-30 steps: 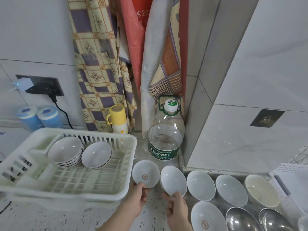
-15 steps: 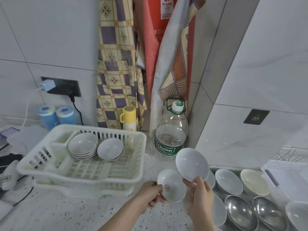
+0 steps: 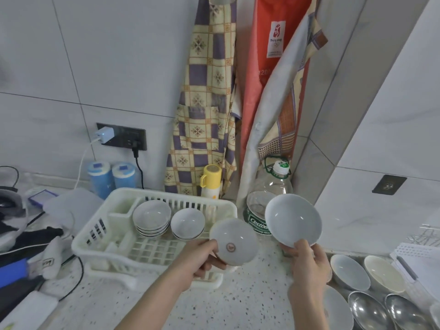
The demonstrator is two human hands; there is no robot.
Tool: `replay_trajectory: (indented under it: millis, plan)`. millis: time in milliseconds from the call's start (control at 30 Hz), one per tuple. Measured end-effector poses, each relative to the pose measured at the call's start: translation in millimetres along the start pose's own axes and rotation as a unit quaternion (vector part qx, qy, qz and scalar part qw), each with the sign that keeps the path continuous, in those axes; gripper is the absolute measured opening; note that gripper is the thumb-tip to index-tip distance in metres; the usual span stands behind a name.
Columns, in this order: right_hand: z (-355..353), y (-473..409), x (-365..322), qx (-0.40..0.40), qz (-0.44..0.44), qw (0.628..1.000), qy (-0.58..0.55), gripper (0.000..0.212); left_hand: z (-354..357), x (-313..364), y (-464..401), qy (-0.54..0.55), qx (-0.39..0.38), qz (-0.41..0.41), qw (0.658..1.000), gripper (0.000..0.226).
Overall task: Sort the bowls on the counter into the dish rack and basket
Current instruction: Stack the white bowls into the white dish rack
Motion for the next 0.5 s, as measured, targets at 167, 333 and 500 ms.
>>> replay_trajectory:
  millis: [167, 333, 500]
  plan:
    - [32, 28, 20, -0.028, 0.016, 0.999, 0.036, 0.005, -60, -2, -8, 0.019, 0.035, -0.006, 0.999, 0.019]
    - [61, 52, 39, -0.059, 0.013, 0.995, 0.084, 0.014, -110, -3, -17, 0.032, 0.046, 0.004, 0.998, 0.021]
    - [92, 71, 68, -0.108, 0.012, 0.983, 0.146, 0.017, -162, -4, -32, 0.077, 0.102, 0.017, 0.992, 0.021]
Point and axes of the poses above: each hand's wrist, its own y-axis away from the middle knuckle, its own z-axis out of the palm, x = y × z, the point moved 8 cm from there along -y, towards the middle knuckle, and after that the axes turned 14 degrees about x, right-handed, at the moved point
